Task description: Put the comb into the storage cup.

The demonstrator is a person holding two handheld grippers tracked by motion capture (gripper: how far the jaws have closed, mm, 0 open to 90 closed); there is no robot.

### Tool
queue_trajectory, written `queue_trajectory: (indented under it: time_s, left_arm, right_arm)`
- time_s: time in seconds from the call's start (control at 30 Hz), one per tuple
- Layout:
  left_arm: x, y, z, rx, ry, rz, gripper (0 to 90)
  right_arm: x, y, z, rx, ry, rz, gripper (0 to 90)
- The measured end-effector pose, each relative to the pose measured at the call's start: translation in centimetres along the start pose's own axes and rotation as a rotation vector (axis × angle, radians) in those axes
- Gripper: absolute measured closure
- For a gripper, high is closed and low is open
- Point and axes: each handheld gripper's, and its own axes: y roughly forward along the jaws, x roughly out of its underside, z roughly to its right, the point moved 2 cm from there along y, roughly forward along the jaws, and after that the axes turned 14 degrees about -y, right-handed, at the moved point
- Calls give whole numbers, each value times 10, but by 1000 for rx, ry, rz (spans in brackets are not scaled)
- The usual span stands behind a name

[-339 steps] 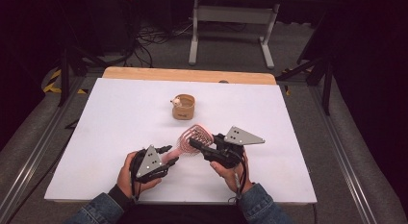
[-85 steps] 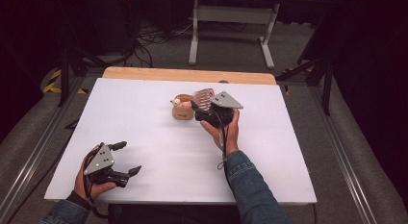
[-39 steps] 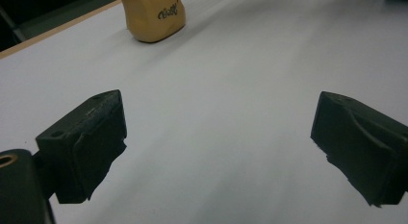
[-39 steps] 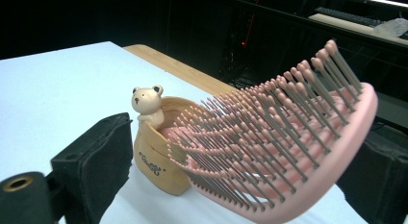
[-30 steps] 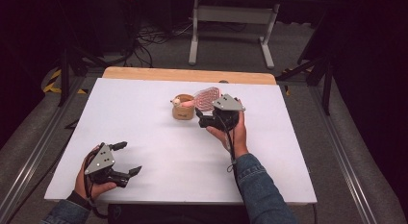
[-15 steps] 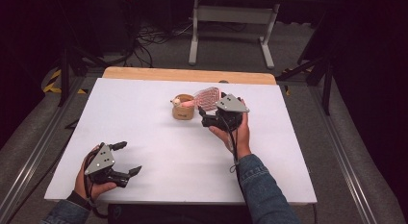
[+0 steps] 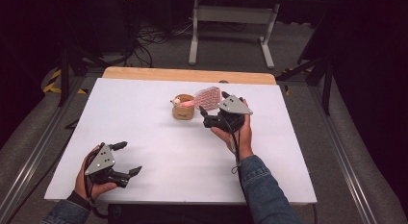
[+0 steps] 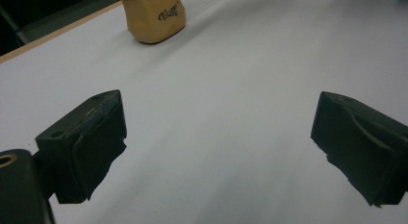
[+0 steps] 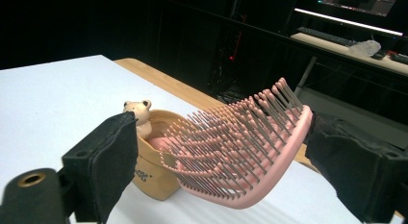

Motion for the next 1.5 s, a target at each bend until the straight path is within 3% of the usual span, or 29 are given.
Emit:
queue_trajectory:
  time_s: [0.6,1.13,1.5]
  left_arm:
    - [0,0,0,2,0,2,61]
    - [0,-1,-1,-3,2,0,61]
    - [0,0,-1,-2,1,-6,61]
  right_arm:
    - [-2,-10,-4,13,-37,17,113]
    - [2,-18,-7,-10,-35,37,111]
    - [5,-28,-12,-10,-63,46,110]
